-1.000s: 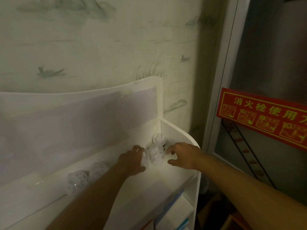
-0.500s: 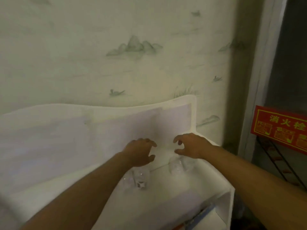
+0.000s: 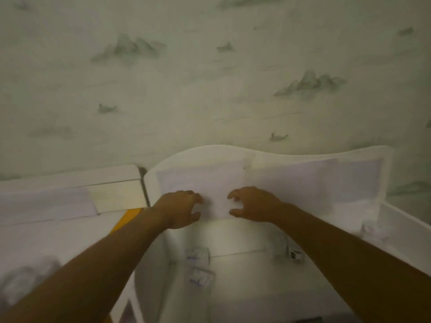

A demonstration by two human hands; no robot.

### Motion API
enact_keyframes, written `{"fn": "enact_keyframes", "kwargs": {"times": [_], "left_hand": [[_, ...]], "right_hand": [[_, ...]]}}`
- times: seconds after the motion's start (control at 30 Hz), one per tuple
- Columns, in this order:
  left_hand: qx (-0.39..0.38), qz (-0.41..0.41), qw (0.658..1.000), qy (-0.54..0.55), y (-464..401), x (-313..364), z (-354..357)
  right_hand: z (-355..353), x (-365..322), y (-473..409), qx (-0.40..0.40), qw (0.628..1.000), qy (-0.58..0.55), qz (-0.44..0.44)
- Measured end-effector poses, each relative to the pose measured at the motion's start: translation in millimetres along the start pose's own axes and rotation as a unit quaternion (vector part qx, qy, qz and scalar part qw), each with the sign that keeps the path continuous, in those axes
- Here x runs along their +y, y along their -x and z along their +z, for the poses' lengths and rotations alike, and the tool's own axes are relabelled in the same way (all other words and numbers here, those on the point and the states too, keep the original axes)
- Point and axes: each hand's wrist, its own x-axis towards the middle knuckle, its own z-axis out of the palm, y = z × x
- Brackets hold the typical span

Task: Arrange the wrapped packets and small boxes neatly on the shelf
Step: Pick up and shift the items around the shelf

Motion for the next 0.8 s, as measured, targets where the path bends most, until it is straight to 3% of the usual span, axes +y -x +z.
{"fn": "enact_keyframes", "kwargs": {"times": [0.27, 0.5, 0.8], "left_hand": [[0.031, -0.051, 0.998, 0.032, 128.2, -141.6, 8.6], [0.024, -0.123, 0.99, 0.056, 256.8, -273.2, 51.4], [-0.007, -0.149, 0.987, 0.059, 305.5, -328.1, 79.3]], "right_hand": [[38.5, -157.1, -24.5, 0.037, 0.998, 0.008, -0.052], [85.1, -301.2, -42.5, 0.0, 0.997, 0.01, -0.083], [127.1, -375.4, -67.1, -0.038, 0.992, 0.051, -0.107]]}}
